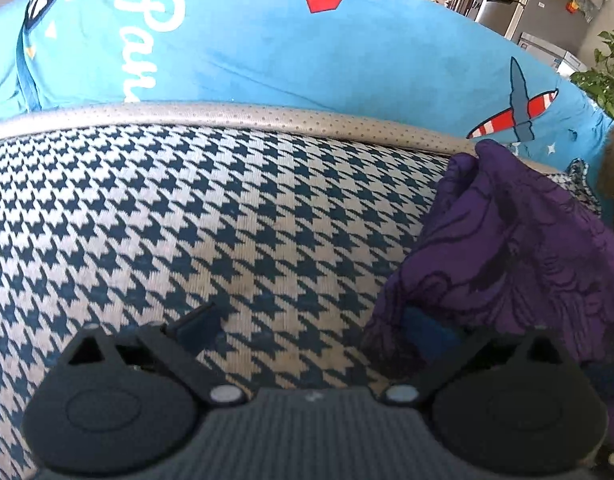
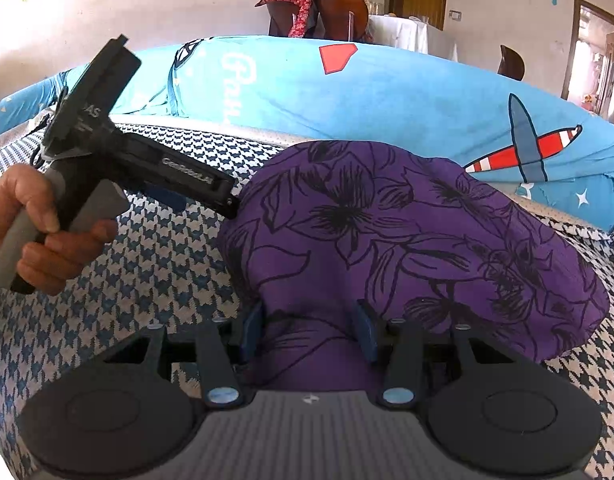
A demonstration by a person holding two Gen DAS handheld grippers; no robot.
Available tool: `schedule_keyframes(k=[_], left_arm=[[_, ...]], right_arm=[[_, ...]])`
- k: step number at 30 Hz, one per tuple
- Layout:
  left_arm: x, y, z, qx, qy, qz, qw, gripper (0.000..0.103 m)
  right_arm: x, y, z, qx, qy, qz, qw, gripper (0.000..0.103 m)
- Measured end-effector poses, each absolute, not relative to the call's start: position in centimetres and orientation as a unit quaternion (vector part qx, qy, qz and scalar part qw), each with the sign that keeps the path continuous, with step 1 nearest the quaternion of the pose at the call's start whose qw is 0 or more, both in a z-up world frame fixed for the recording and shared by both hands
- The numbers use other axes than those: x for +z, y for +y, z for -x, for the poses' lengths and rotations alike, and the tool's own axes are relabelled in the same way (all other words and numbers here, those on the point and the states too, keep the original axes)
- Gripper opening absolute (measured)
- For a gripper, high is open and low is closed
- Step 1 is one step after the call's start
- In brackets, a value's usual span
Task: Fold clothes
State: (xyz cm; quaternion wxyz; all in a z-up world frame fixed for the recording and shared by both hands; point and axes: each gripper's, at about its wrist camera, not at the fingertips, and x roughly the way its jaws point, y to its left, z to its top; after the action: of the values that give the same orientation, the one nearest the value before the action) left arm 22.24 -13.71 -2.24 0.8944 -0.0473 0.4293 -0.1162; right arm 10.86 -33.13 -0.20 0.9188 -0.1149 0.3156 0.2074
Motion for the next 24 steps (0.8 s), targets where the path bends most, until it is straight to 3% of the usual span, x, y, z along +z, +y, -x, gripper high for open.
schedule_keyframes(k=[6,24], left_arm=[[-2.6,-14.4,-23.4,-0.060,0.419,0.010,0.906,0.099],[1.2,-12.2,-18.4,-0.126,0.428,0.078,0.891,0.102]], right_arm=[[-0.2,-33.3,-10.6,0.205,0.317,0.114,0.919,0.046],[3.4,-34.7,-6.3,0.191,0.278,0.094,0.937,0.051]])
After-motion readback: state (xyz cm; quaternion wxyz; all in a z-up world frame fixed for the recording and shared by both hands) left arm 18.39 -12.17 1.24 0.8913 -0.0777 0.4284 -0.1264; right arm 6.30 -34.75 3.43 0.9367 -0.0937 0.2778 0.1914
